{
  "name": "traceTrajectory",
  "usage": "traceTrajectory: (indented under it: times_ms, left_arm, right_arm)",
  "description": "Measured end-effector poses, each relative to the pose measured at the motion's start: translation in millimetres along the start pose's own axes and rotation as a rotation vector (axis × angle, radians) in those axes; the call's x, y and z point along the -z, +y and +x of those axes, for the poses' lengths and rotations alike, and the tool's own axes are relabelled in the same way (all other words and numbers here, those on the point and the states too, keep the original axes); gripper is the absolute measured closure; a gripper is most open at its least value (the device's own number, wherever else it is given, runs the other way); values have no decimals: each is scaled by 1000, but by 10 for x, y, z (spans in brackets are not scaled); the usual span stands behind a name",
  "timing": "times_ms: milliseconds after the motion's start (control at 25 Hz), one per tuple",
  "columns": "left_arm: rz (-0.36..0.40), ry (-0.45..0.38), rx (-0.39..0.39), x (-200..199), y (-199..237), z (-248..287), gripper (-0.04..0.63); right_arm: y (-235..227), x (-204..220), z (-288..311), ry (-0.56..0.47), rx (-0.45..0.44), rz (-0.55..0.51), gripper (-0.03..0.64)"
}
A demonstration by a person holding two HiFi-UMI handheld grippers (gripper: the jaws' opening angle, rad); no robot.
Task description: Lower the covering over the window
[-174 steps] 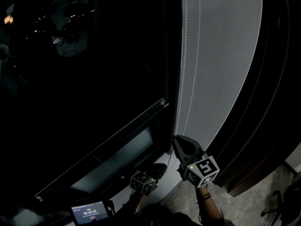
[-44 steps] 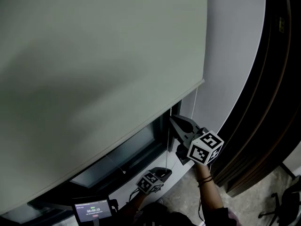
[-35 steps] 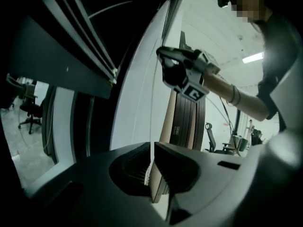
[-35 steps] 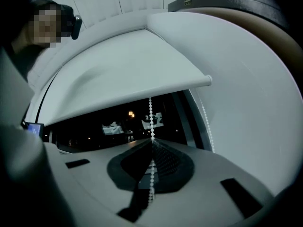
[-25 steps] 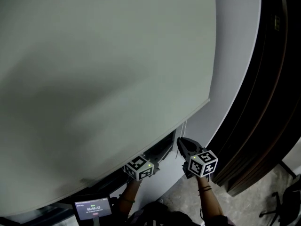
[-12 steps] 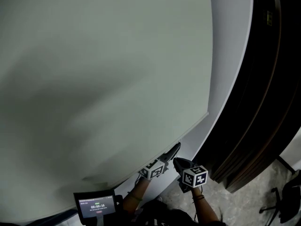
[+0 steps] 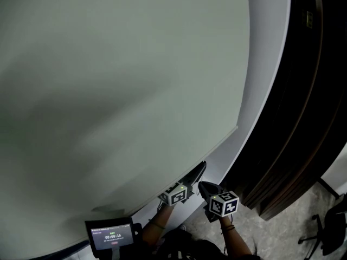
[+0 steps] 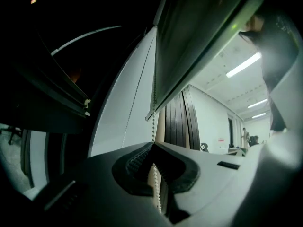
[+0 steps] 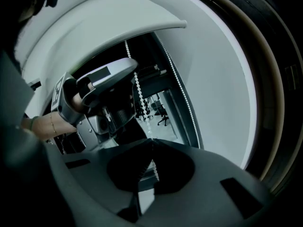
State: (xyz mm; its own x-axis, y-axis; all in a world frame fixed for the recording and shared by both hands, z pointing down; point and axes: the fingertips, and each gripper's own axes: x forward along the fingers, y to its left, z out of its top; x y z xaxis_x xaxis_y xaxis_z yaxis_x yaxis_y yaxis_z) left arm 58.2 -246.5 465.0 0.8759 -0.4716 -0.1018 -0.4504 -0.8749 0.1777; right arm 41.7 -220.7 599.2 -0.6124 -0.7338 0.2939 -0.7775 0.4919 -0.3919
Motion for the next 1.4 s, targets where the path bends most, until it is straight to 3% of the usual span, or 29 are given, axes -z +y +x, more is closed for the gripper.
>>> traceTrajectory:
  times_ms: [200,360,760,920,1040,1080,1120,1280,1400]
  left_arm:
    - [-68,-4,-48,192,118,-32,594]
    - [-83,26,-88,430,284,-71,594]
    - [-206,225,-114,1569,460,-181,594]
    - [-239,316,-116,1853,460,-201,594]
    - [-266,308,-122,2082,594,-174,594]
    - [-262,305,-120,2112,643,-150,594]
    - [-253,305,-115,2107,686,-117,594]
    - [-229,365,-118,1864,774,134,594]
    - [-255,418,-145,2013,729,107,594]
  right_arm:
    - [75,200,-82,74,17,-89,604]
    - [98,224,-160,53,21,-137,602]
    - [183,-698,104,-91,-124,-234,505]
    - [77,-947,326,-110,-97,-275,505]
    - [-102,-848,520,-124,-92,-310,516]
    - [-137,-828,559,-140,-99,-307,578]
    - [-160,-834,584,-157,-106,-291,595]
    - [-300,-1045,593,-167,-103,-222,598]
    - [-446,-1016,554,-145,-94,-165,598]
